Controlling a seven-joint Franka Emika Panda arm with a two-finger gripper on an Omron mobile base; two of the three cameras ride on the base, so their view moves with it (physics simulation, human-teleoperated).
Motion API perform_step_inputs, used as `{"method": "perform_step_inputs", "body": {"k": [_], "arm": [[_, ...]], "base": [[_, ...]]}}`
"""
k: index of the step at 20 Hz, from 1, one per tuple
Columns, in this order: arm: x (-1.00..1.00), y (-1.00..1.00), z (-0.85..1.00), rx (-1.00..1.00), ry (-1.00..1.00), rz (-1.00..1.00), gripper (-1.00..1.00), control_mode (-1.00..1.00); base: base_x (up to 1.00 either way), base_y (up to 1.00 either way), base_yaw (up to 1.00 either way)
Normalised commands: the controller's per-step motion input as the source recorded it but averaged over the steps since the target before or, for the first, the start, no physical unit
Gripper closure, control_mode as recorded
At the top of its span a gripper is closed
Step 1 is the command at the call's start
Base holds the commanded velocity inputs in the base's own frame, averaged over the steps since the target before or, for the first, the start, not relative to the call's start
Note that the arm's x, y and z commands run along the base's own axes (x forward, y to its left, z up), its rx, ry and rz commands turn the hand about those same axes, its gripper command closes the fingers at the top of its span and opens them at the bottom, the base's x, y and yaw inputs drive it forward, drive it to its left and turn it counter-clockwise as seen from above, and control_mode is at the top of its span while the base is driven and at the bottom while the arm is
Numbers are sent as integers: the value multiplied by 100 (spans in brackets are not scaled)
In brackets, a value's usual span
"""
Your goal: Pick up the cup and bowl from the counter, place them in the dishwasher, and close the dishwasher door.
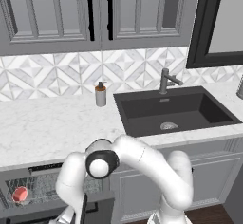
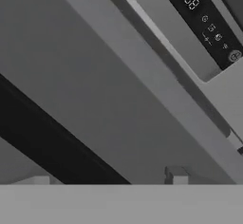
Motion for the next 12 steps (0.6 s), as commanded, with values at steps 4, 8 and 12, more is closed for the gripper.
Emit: {"method": "perform_step_inputs", "body": {"k": [4,8,12], "arm": [[100,-52,0,-5,11,0,-100,-100],[98,-47,0,-8,0,4,-100,-100],[92,-48,0,-6,0,17,-100,-100]], "base": [[0,0,0],[0,0,0],[0,0,0]]}}
